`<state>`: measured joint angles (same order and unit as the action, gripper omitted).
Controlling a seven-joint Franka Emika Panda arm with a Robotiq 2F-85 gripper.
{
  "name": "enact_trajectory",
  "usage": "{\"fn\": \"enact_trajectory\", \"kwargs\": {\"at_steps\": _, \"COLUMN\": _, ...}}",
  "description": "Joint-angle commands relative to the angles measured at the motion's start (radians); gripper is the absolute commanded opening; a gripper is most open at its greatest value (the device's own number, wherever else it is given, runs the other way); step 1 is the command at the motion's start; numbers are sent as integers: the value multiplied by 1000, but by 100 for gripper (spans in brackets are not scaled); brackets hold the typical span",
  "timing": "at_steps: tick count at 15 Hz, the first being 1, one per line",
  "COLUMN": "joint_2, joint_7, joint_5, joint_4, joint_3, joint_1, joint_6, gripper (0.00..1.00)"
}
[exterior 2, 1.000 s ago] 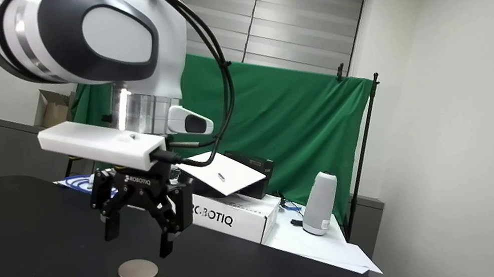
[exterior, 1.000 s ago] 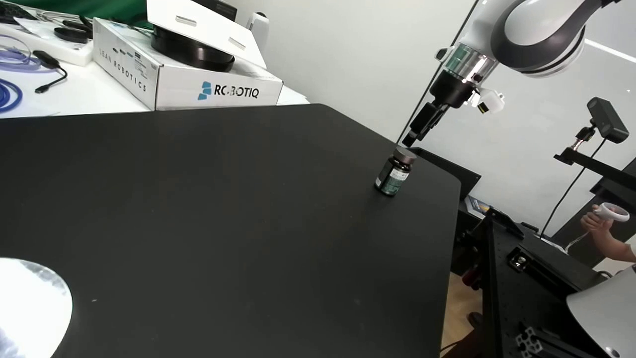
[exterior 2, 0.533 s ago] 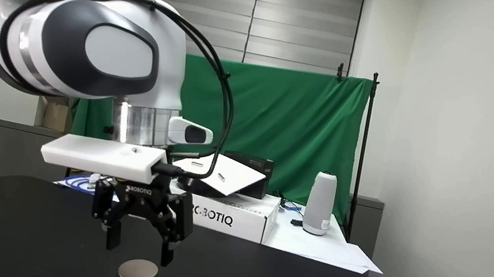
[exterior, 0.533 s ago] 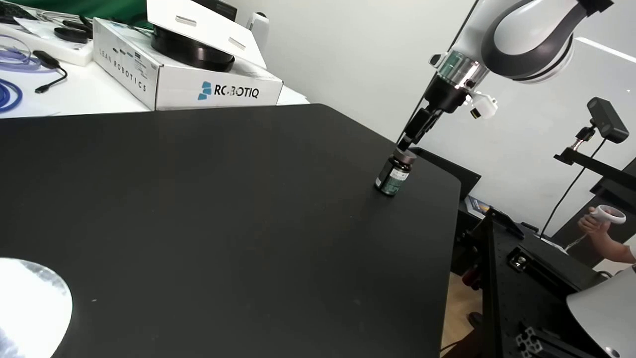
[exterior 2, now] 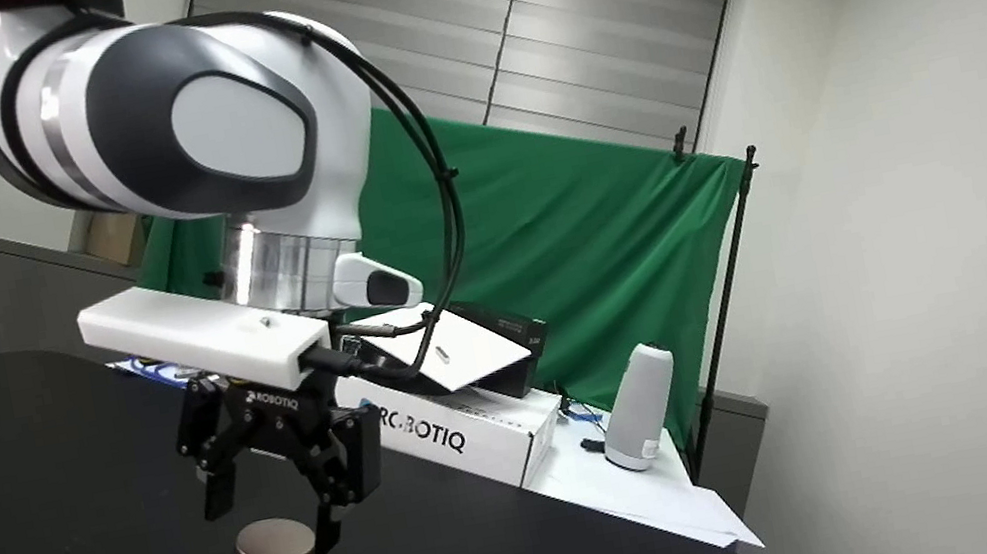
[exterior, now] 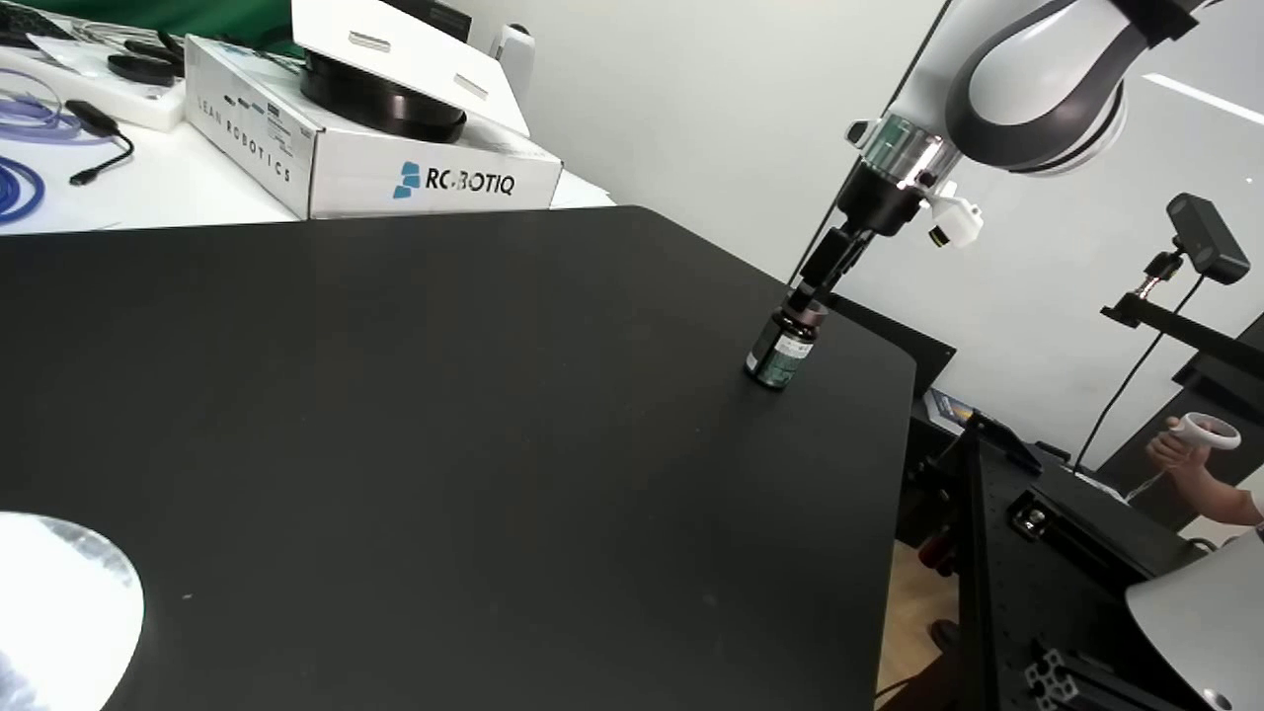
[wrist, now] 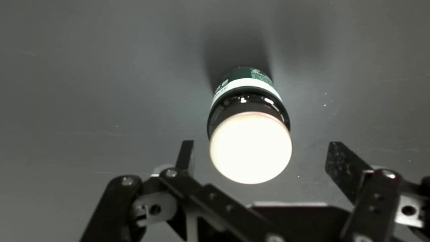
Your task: Move the bottle backwards then place it on top of the silver object
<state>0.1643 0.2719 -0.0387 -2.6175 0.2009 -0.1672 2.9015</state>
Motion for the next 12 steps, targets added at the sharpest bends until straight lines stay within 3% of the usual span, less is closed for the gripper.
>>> {"fn": "enact_trajectory", "kwargs": {"at_steps": 1, "joint_2": 35, "joint_7": -13, "joint_5": 1, "joint_4": 25, "joint_3": -19, "joint_1": -23, "joint_6": 8, "gripper": 100}}
{"fn": "enact_trajectory", "kwargs": {"at_steps": 12, "joint_2": 63, "joint_7": -8, "joint_5": 4, "joint_4": 32, "joint_3": -38, "joint_1": -34, "joint_6": 32, "gripper": 100}}
